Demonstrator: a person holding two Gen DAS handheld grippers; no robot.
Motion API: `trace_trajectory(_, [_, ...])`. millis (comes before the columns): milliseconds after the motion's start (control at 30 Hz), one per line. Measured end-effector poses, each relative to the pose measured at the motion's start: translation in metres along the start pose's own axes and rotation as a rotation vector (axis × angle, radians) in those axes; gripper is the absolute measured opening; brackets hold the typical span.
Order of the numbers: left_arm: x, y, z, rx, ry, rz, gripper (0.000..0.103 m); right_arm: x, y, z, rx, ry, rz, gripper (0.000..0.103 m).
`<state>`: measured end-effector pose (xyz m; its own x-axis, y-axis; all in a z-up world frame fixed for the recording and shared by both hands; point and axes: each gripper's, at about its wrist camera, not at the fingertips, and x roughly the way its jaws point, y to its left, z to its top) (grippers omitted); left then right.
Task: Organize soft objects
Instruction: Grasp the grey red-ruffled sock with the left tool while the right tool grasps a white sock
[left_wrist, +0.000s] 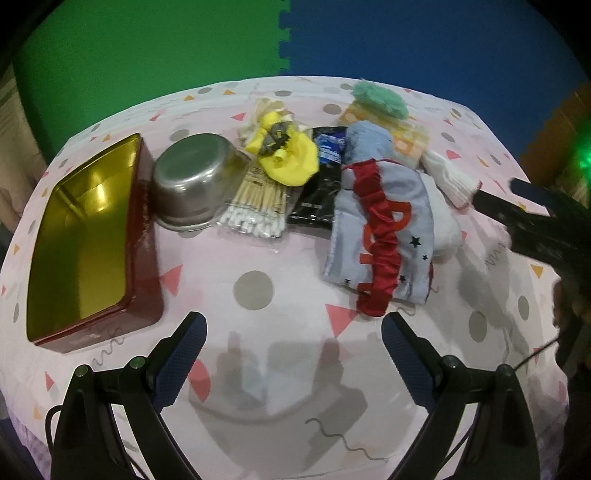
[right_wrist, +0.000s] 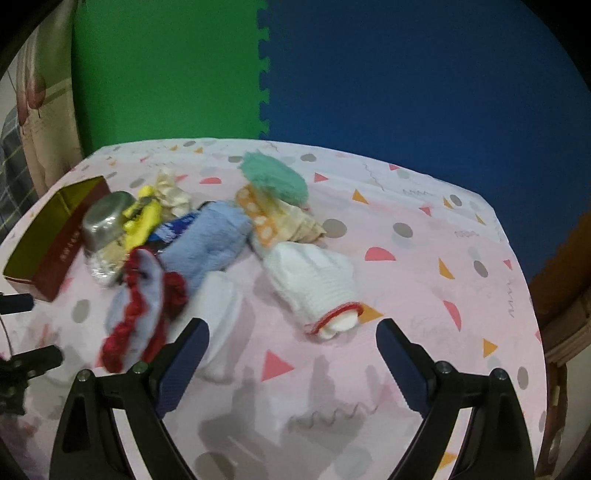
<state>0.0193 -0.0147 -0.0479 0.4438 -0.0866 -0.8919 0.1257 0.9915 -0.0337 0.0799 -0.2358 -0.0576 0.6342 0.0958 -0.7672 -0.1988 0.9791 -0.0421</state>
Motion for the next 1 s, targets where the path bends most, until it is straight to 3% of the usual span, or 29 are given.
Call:
trace_trajectory(367, [0.021,-0.011,0.009,0.024,0.045,-0.006,0.094,0.063,-0.007,0.018,-0.013,0.024,-0.002,0.094])
trace_trajectory(633, [0.035,-0.018,0.016,0.022,0.062,-0.008,0.094,0.078,-0.006,0.019,-0.024,-0.022,-0.021,0.093])
trace_trajectory(733, [0.038,-0.019,0.017,0.024,0.065,-0.014,0.094,0.082,-0.007,0.019,-0.012,-0.014,0.005,0.065])
trace_trajectory(800, [0.039,-0.022,0.017,0.029,0.065,-0.023,0.094,0.084,-0.009,0.018,0.005,-0.027,0.006,0.063])
trace_trajectory(900, [0.039,-0.026,0.015,0.037,0.057,-0.045,0.094,0.08,-0.013,0.016,0.024,-0.047,-0.008,0.044])
trace_trajectory(1000, [0.035,-0.03,0.016,0.05,0.038,-0.062,0.094,0.074,-0.022,0.013,0.063,-0.063,-0.018,0.037])
